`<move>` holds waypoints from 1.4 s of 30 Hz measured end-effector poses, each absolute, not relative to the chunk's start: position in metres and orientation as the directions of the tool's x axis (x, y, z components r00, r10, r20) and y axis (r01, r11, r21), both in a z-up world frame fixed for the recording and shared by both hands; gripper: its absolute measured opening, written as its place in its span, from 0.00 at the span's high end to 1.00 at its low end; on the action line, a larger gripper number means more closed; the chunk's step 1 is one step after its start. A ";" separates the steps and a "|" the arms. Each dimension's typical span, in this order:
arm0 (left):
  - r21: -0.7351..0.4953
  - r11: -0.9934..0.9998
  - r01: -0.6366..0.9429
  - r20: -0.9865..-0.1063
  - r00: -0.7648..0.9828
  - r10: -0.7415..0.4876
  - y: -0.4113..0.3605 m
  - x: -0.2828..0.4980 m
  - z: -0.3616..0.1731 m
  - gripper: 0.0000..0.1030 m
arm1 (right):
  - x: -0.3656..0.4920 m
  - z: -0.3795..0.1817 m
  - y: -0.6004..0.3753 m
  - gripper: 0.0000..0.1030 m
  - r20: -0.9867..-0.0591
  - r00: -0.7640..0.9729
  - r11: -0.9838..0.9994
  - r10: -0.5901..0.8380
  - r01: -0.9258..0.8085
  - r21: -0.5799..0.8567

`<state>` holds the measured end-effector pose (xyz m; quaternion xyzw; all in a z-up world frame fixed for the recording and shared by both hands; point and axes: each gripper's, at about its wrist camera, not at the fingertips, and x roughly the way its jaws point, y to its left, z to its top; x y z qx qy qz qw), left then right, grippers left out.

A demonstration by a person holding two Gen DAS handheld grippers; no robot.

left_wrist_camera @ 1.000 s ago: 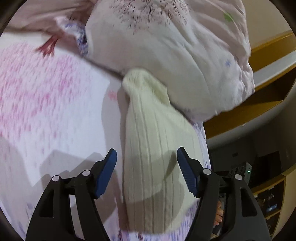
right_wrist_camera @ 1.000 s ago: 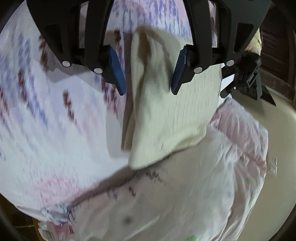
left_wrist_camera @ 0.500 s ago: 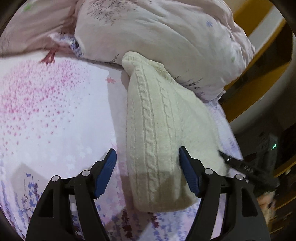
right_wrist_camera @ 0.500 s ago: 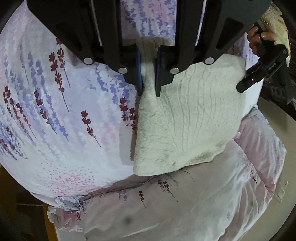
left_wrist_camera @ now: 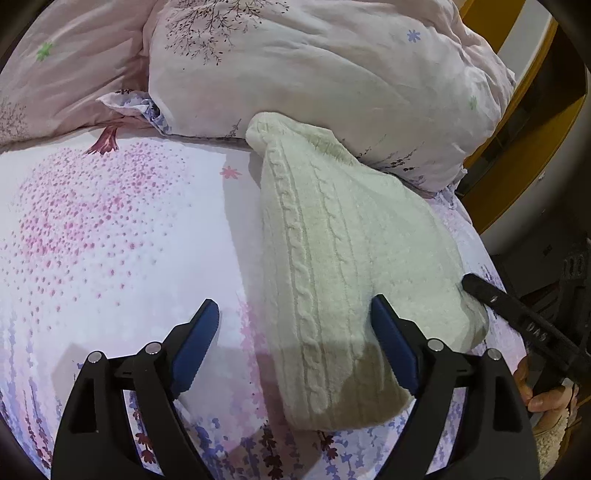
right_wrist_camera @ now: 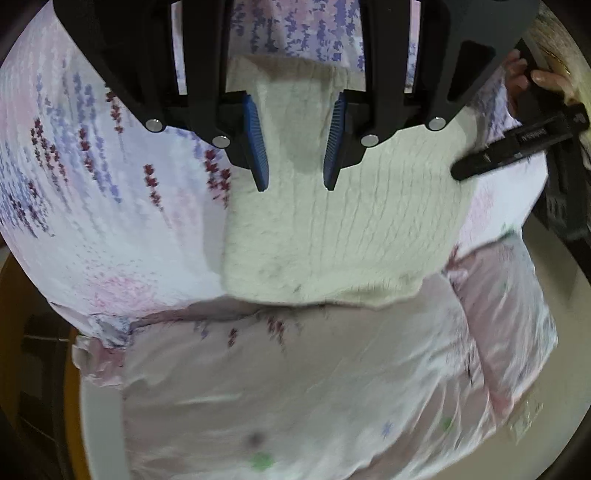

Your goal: Fold small clothes

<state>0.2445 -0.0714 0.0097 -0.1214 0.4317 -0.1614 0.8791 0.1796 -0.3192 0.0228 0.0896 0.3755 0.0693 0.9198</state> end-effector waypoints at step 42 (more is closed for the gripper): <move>-0.707 0.695 0.132 -0.607 0.392 -0.691 -0.069 0.321 -0.010 0.27 | 0.264 -0.017 -0.361 0.55 -0.623 0.553 0.747 0.553 0.002 0.665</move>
